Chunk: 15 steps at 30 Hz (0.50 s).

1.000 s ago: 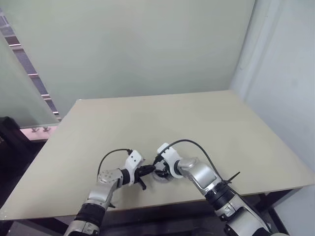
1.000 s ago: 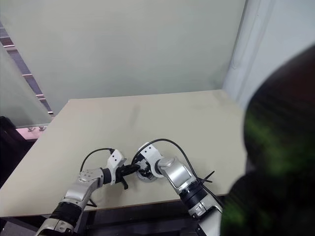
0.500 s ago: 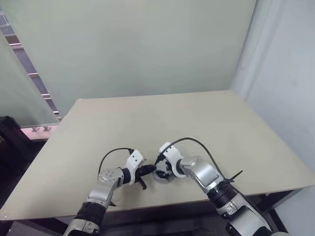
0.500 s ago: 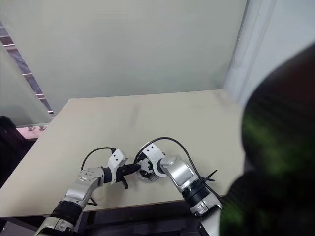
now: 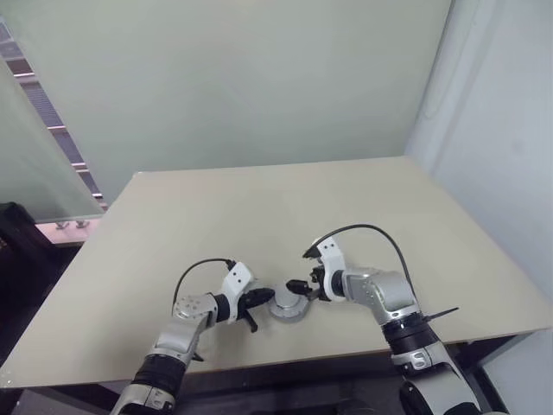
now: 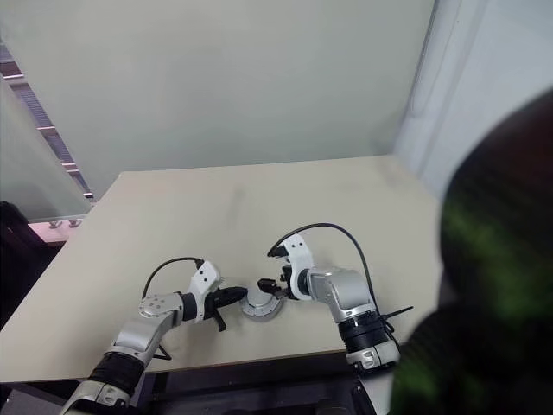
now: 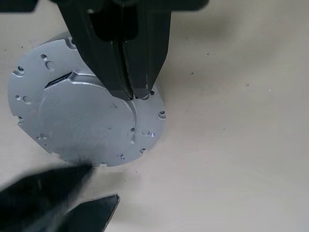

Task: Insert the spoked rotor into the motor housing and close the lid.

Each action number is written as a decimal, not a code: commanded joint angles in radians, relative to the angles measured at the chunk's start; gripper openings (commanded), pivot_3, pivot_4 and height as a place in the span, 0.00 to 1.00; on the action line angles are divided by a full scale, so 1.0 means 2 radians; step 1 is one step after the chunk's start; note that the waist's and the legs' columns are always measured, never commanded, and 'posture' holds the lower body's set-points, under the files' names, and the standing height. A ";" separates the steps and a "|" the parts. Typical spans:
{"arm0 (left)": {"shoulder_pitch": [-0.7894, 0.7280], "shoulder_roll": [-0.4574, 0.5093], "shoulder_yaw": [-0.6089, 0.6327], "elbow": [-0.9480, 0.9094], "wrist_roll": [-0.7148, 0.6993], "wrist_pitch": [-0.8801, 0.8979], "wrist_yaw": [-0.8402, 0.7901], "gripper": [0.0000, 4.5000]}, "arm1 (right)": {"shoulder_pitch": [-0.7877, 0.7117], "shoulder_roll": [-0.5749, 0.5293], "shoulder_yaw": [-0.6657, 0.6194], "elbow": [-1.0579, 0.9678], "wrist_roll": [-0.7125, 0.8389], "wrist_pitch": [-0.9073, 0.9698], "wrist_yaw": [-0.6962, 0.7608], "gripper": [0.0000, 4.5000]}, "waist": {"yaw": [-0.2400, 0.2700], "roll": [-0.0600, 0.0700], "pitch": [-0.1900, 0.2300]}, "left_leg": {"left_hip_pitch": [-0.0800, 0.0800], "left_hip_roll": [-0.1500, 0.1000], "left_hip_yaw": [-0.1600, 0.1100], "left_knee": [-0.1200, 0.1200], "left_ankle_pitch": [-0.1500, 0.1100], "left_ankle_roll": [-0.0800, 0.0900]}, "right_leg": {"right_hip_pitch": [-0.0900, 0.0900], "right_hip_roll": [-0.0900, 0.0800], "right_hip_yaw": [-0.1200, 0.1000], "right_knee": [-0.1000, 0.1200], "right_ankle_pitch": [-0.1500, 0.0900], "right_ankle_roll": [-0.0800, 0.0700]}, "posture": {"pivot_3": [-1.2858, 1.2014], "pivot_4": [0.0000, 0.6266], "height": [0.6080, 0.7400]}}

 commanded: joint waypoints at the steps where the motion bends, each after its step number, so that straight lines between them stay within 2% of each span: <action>1: 0.002 -0.001 -0.019 0.004 0.015 0.006 -0.004 0.00 | -0.023 0.009 -0.074 0.011 0.042 0.029 -0.020 0.99 | 0.000 0.000 0.000 | 0.000 0.000 0.000 0.000 0.000 0.000 | 0.000 0.000 0.000 0.000 0.000 0.000 | 0.52 0.00 1.00; 6: 0.000 -0.001 -0.019 0.005 0.016 0.006 -0.004 0.00 | -0.038 0.017 -0.170 0.069 0.089 0.098 -0.045 0.99 | 0.000 0.001 0.000 | 0.000 0.000 0.000 0.000 0.000 0.000 | 0.000 0.000 0.000 0.000 0.000 0.000 | 0.52 0.00 1.00; 15: 0.000 0.001 -0.017 0.002 0.015 0.006 -0.003 0.00 | -0.035 0.038 -0.256 0.135 0.144 0.160 -0.059 0.99 | -0.001 0.002 0.001 | 0.000 0.000 0.001 0.000 0.000 0.000 | 0.000 0.000 0.000 0.000 0.000 0.000 | 0.52 0.00 1.00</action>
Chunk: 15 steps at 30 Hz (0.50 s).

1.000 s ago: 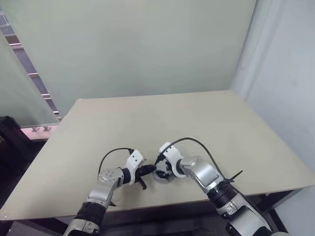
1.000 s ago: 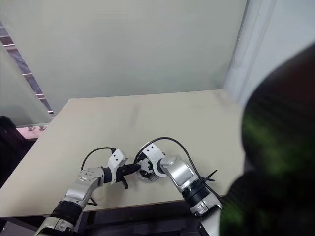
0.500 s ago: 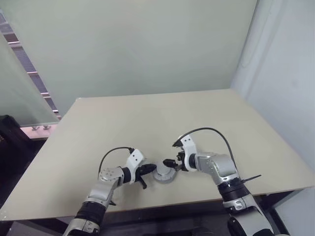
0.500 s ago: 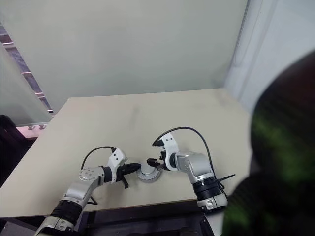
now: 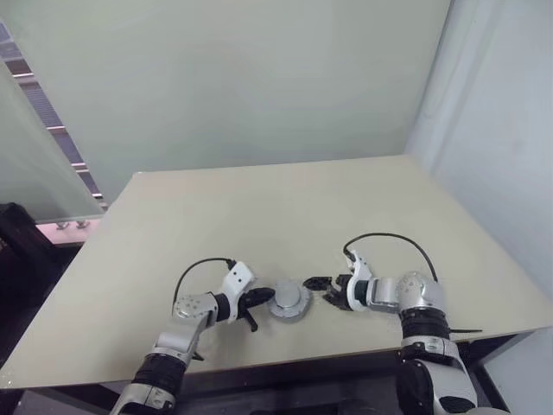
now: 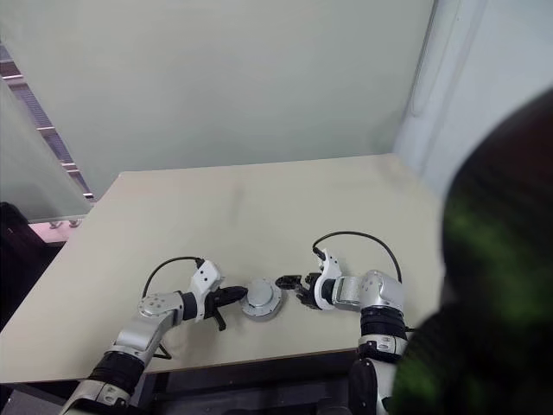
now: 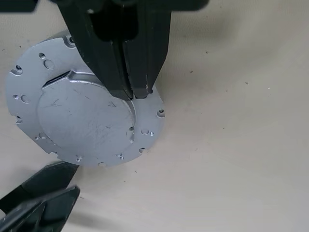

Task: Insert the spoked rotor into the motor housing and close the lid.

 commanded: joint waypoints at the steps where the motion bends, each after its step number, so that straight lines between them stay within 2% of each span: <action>1: 0.003 0.000 -0.016 0.001 0.012 0.006 -0.004 0.00 | -0.008 0.015 -0.017 0.010 0.031 0.015 0.000 0.99 | 0.000 0.000 0.000 | 0.000 0.000 0.000 0.000 0.000 0.000 | 0.000 0.000 0.000 0.000 0.000 0.000 | 0.52 0.00 1.00; 14: 0.005 0.004 -0.013 -0.006 0.013 0.009 -0.002 0.00 | -0.010 0.056 -0.022 0.030 0.049 -0.012 -0.009 0.99 | -0.003 0.000 0.000 | 0.000 0.001 0.000 0.000 0.000 0.000 | 0.000 0.000 0.000 0.000 0.000 0.000 | 0.52 0.00 1.00; 15: 0.005 0.004 -0.012 -0.006 0.013 0.009 -0.002 0.00 | -0.010 0.056 -0.024 0.032 0.049 -0.015 -0.011 0.96 | -0.003 0.000 0.000 | 0.000 0.001 0.000 0.000 0.000 0.000 | 0.000 0.001 0.000 0.000 0.000 0.000 | 0.52 0.00 1.00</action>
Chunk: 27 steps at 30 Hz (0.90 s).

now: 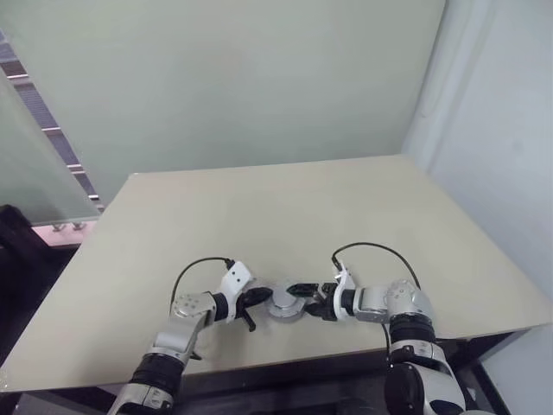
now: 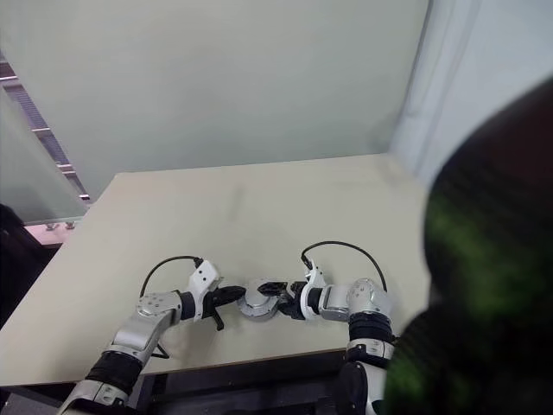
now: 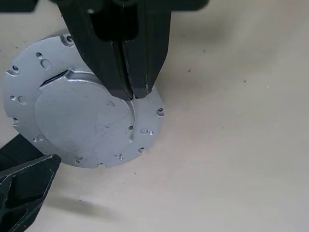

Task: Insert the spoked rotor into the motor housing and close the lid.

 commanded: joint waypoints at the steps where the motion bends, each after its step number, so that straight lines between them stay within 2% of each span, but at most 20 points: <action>1: 0.004 -0.002 -0.014 -0.003 0.008 0.006 -0.003 0.00 | -0.016 0.013 -0.006 0.006 0.023 -0.018 -0.003 0.91 | -0.001 0.000 0.000 | 0.000 0.000 0.000 0.000 0.000 0.000 | 0.000 0.000 0.000 0.000 0.000 0.000 | 0.52 0.00 1.00; 2: 0.004 -0.002 -0.014 -0.003 0.008 0.006 -0.003 0.00 | -0.016 0.012 -0.007 0.009 0.024 -0.019 -0.004 0.86 | -0.001 0.000 0.000 | 0.000 0.000 0.000 0.000 0.000 0.000 | 0.000 0.000 0.000 0.000 0.000 0.000 | 0.52 0.00 1.00; 7: 0.008 0.000 -0.012 -0.007 0.009 0.007 -0.002 0.00 | -0.014 0.016 -0.017 0.014 0.033 -0.020 -0.015 0.49 | -0.003 0.000 0.000 | 0.000 0.000 0.000 0.000 0.000 0.000 | 0.000 0.000 0.000 0.000 0.000 0.000 | 0.52 0.00 1.00; 11: 0.010 0.000 -0.011 -0.009 0.008 0.007 -0.001 0.00 | -0.010 0.019 -0.018 0.015 0.041 -0.021 -0.025 0.27 | -0.004 0.000 0.000 | 0.000 0.000 0.000 -0.001 0.000 0.000 | 0.000 0.000 0.000 0.000 0.000 0.000 | 0.52 0.00 1.00; 20: 0.004 -0.017 0.015 -0.007 -0.008 0.003 0.024 0.00 | 0.000 0.018 -0.007 0.014 0.045 -0.023 -0.037 0.27 | -0.004 0.000 0.000 | 0.000 0.000 0.000 -0.001 0.000 0.000 | 0.000 0.000 0.000 0.000 0.000 0.000 | 0.52 0.00 1.00; 23: -0.001 -0.017 0.030 -0.008 -0.015 0.025 0.030 0.12 | 0.000 0.017 -0.006 0.014 0.045 -0.026 -0.041 0.27 | -0.004 0.000 0.000 | 0.000 0.000 0.000 -0.001 0.000 0.000 | 0.000 0.000 0.000 0.000 0.000 0.000 | 0.52 0.00 1.00; 27: -0.004 -0.006 0.054 -0.018 -0.035 0.052 0.020 0.42 | 0.001 0.016 -0.004 0.014 0.048 -0.029 -0.043 0.27 | -0.009 0.000 0.000 | 0.000 0.000 0.000 -0.001 0.000 0.000 | 0.000 0.000 0.000 0.000 0.000 0.000 | 0.52 0.00 1.00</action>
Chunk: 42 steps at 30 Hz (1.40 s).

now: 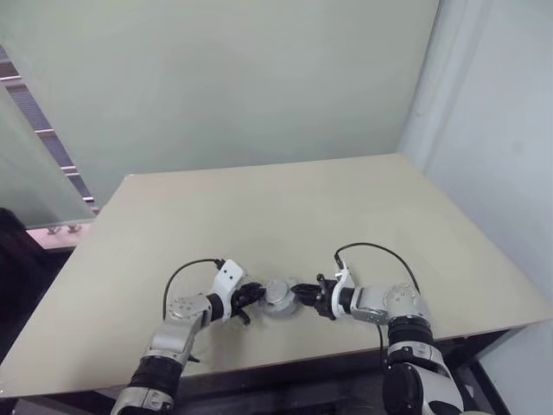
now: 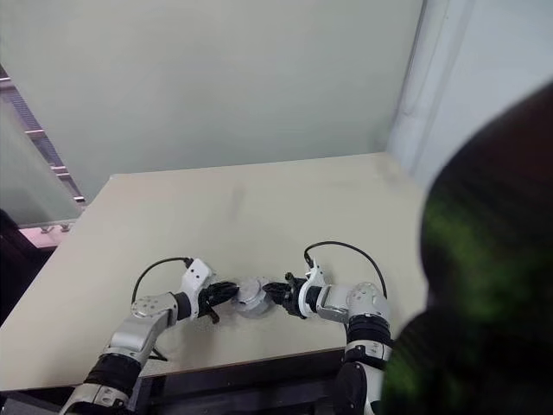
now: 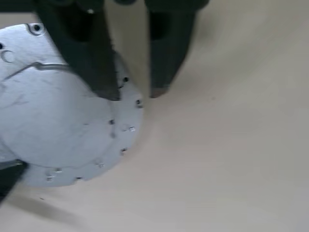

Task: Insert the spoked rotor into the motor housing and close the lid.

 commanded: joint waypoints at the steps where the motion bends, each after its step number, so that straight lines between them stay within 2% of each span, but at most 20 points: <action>1: -0.010 0.006 0.017 -0.022 -0.028 0.014 -0.016 0.50 | 0.000 0.009 0.015 0.000 0.001 -0.003 -0.014 0.27 | -0.002 0.000 0.000 | 0.000 0.000 0.000 0.000 0.000 0.000 | 0.000 0.000 0.000 0.000 0.000 0.000 | 0.52 0.00 1.00; 3: -0.010 0.011 0.029 -0.022 -0.035 0.012 -0.013 0.65 | 0.001 0.009 0.016 -0.001 0.003 -0.003 -0.015 0.27 | -0.002 0.000 0.000 | 0.000 0.000 0.000 0.000 0.000 0.000 | 0.000 0.000 0.000 0.000 0.000 0.000 | 0.52 0.00 1.00; 7: -0.015 0.019 0.094 -0.037 -0.096 0.069 -0.001 0.96 | 0.010 0.012 0.015 -0.010 0.010 -0.012 -0.013 0.27 | -0.003 0.000 0.000 | 0.000 0.000 0.000 0.000 0.000 0.000 | 0.000 0.000 0.000 0.000 0.000 0.000 | 0.52 0.00 1.00; 8: -0.013 0.020 0.106 -0.047 -0.115 0.097 -0.001 1.00 | 0.012 0.016 0.009 -0.011 0.017 -0.016 -0.011 0.27 | -0.003 -0.001 0.001 | 0.000 0.000 0.000 0.000 0.000 0.000 | -0.001 0.000 0.000 0.000 0.000 0.000 | 0.52 0.00 1.00; 13: 0.007 0.012 0.168 -0.109 -0.216 0.254 0.029 1.00 | 0.023 0.030 -0.009 -0.025 0.058 -0.021 -0.003 0.27 | -0.004 -0.001 0.002 | 0.000 0.000 0.000 0.000 0.000 0.000 | 0.000 0.000 0.000 0.000 0.000 0.000 | 0.52 0.00 1.00; 20: 0.032 -0.024 0.225 -0.162 -0.304 0.381 0.110 1.00 | 0.028 0.047 -0.023 -0.050 0.110 -0.017 0.002 0.27 | -0.003 -0.003 0.007 | -0.002 0.000 0.000 0.000 0.000 0.000 | -0.002 0.000 0.000 0.000 0.000 0.000 | 0.52 0.00 1.00; 24: 0.038 -0.040 0.242 -0.163 -0.327 0.401 0.140 1.00 | 0.024 0.053 -0.023 -0.061 0.134 -0.017 -0.001 0.27 | -0.002 -0.003 0.007 | -0.008 0.000 -0.001 0.001 0.000 0.000 | -0.007 0.000 0.000 0.000 0.000 0.000 | 0.52 0.00 1.00; 33: 0.035 -0.107 0.289 -0.175 -0.407 0.415 0.197 1.00 | 0.018 0.066 -0.003 -0.089 0.179 -0.010 -0.011 0.27 | -0.001 -0.003 0.007 | -0.009 -0.001 0.000 0.002 0.000 0.000 | -0.008 0.000 0.001 0.000 0.000 0.000 | 0.52 0.00 1.00; 42: 0.042 -0.140 0.282 -0.166 -0.445 0.418 0.217 1.00 | 0.020 0.078 0.034 -0.120 0.222 0.000 -0.033 0.27 | -0.002 -0.003 0.007 | -0.009 -0.001 0.000 0.002 0.000 0.000 | -0.007 0.000 0.001 0.000 0.000 0.000 | 0.52 0.00 1.00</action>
